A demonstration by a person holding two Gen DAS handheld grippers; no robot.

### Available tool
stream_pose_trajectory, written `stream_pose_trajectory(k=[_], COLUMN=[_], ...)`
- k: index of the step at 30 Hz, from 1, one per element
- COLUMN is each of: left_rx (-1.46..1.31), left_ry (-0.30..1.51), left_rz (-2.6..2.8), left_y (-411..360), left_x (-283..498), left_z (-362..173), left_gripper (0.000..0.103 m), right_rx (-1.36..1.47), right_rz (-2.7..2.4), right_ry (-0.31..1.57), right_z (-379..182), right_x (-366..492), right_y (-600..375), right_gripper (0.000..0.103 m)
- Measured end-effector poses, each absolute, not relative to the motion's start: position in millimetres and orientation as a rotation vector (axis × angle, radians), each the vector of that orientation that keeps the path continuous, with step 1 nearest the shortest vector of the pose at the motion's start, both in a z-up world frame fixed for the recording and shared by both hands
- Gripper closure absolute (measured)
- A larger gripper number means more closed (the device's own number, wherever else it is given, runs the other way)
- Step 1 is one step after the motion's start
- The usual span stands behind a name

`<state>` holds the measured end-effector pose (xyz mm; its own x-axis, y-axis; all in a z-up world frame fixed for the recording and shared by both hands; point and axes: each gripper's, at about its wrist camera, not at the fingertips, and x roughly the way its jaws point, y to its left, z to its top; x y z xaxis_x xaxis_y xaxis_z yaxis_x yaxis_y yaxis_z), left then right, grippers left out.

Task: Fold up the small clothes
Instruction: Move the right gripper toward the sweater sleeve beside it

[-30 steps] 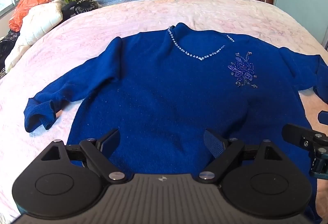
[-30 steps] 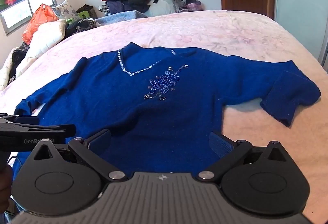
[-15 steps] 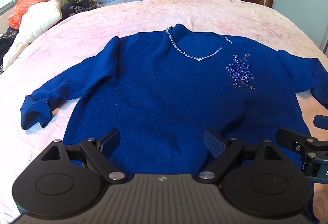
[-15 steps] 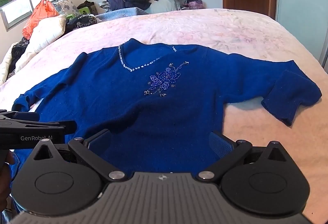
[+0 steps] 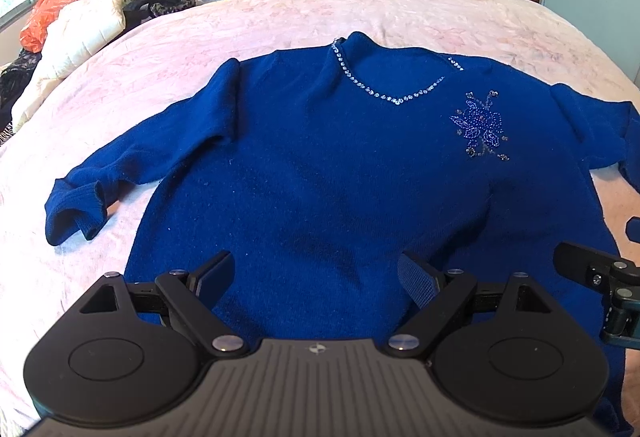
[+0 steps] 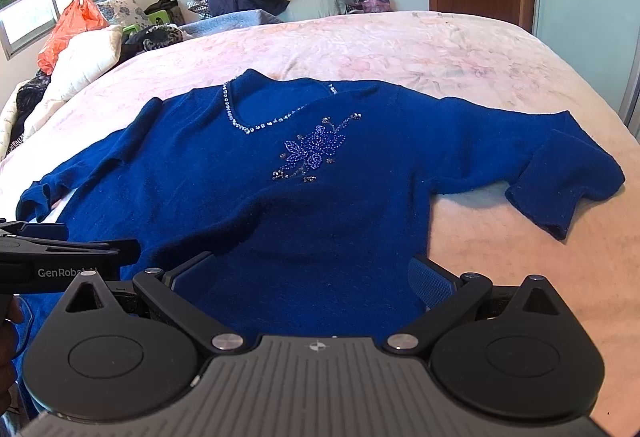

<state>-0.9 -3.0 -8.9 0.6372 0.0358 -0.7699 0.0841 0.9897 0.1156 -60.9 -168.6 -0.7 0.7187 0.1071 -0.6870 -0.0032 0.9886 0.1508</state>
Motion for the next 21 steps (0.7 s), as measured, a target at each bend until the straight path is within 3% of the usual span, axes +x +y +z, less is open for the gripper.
stream_pose_trajectory(k=[21], left_rx=[0.21], left_ry=[0.847], left_rz=[-0.073], left_y=[-27.0], left_x=[-7.8], left_z=[-10.4], left_gripper=[0.014], right_rx=[0.081], right_rz=[-0.035], right_ry=[0.72], right_z=[-5.2], right_x=[-60.6], right_y=[-185.6], right_gripper=[0.0])
